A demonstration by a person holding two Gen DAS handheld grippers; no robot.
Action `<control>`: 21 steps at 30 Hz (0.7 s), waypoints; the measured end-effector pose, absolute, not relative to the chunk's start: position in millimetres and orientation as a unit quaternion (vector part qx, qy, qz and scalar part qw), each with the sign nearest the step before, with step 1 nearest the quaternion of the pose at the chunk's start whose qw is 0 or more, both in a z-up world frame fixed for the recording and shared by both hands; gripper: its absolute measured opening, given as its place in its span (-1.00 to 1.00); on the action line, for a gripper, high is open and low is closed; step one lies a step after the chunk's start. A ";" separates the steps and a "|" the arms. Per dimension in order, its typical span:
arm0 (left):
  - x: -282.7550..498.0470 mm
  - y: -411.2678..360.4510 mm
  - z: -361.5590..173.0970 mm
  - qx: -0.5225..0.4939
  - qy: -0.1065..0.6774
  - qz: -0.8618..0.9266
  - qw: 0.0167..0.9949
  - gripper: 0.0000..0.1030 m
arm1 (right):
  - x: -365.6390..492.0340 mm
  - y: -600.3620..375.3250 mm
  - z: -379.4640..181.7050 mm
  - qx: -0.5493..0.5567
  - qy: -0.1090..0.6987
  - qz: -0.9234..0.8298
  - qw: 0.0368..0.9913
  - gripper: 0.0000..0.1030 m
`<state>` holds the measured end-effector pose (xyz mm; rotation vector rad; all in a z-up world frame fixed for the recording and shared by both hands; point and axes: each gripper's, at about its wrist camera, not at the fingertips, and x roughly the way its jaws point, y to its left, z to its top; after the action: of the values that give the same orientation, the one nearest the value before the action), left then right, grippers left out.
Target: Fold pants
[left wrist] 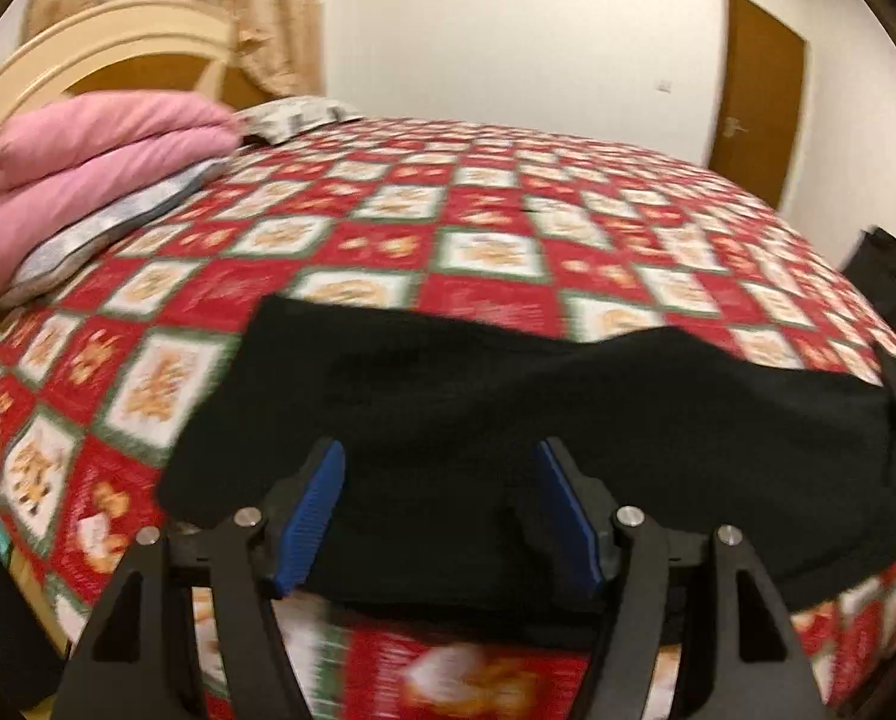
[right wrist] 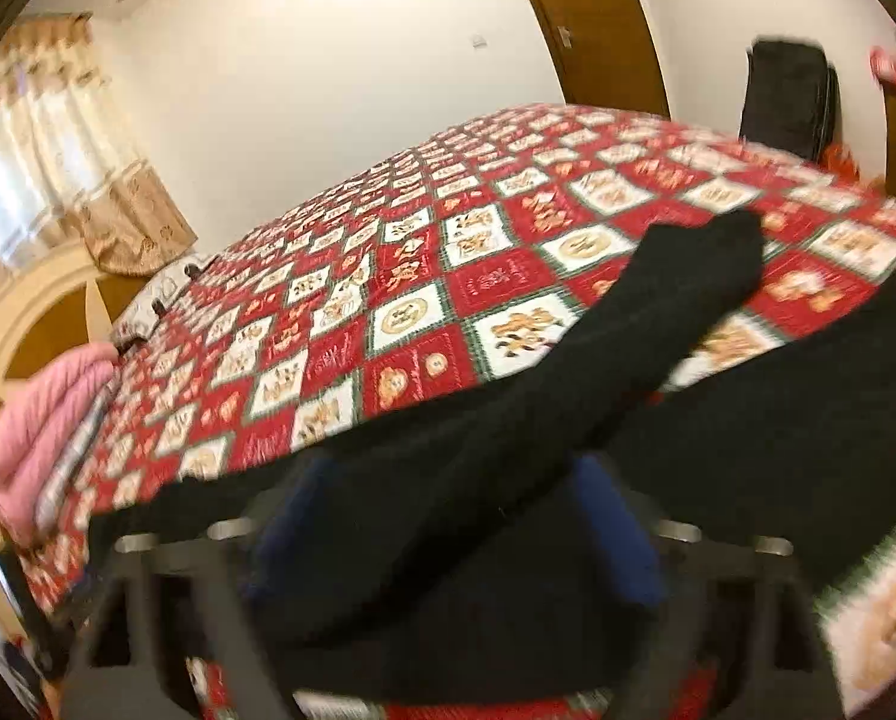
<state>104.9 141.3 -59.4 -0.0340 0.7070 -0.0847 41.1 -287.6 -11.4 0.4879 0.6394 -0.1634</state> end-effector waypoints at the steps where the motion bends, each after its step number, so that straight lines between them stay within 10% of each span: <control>1: 102.4 133.6 -56.0 -0.013 0.342 -0.054 0.938 0.34 | 49.3 -288.2 -13.9 0.243 0.312 -0.081 0.915 0.72; 5: 89.7 96.1 -45.7 -0.002 0.339 -0.120 0.933 0.34 | 92.0 -274.1 -32.5 0.186 0.371 -0.124 0.901 0.70; 7: 82.2 73.7 -43.7 0.017 0.338 -0.147 0.929 0.34 | 106.1 -272.9 -52.3 0.178 0.420 -0.122 0.881 0.32; 9: 74.9 58.0 -43.1 0.023 0.341 -0.179 0.922 0.34 | 100.3 -278.8 -53.1 0.167 0.416 -0.143 0.882 -0.84; 21: 69.4 42.6 -53.9 0.026 0.355 -0.208 0.911 0.36 | -11.7 -299.0 -49.6 0.250 0.330 -0.115 0.903 -0.91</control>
<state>69.4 42.6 -53.9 0.0527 0.7309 -0.4295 -11.7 -299.0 -49.6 0.5164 0.6832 -0.2373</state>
